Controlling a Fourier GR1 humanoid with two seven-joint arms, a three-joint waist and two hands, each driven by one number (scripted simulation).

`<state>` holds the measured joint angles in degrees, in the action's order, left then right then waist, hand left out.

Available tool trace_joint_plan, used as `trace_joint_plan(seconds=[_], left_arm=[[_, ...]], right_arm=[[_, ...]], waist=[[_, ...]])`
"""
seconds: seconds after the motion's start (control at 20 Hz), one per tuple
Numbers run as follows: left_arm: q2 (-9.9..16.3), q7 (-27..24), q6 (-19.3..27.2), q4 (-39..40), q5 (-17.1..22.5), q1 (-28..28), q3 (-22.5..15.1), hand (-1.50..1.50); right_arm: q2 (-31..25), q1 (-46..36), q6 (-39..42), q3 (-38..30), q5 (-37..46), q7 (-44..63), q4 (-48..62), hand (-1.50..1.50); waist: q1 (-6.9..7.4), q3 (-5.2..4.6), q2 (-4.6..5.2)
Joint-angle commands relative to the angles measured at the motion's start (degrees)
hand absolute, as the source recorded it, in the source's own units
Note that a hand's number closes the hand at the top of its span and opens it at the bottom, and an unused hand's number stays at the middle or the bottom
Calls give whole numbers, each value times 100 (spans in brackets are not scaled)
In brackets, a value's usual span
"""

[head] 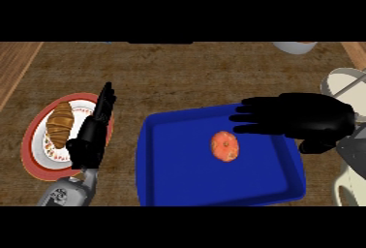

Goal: Pick the squash from the tray and place it in the tiered basket

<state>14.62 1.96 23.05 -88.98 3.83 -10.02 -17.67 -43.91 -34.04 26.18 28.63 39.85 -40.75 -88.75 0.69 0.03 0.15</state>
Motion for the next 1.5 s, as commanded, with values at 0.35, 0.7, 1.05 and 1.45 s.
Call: trace_joint_plan(seconds=[0.35, 0.7, 1.05, 1.45], left_arm=[[-356, -131, -290, 343, -189, -105, 341, 0], [-277, -188, -569, 251, -248, 50, 418, 0], [-504, -179, -529, 353, -335, -66, 544, 0], [-718, 138, -407, 294, -677, -241, 560, 0]], right_arm=[[764, -91, -181, -320, 873, -549, 1196, -150], [1310, -238, 87, 32, 1211, -284, 1596, -150], [1775, -281, -89, 159, 1301, -403, 1871, -150], [1531, -99, 82, 82, 1434, -664, 1707, -150]], waist=[[-39, -3, -7], [-22, -4, -6], [-28, -5, -4], [-74, -4, -17]])
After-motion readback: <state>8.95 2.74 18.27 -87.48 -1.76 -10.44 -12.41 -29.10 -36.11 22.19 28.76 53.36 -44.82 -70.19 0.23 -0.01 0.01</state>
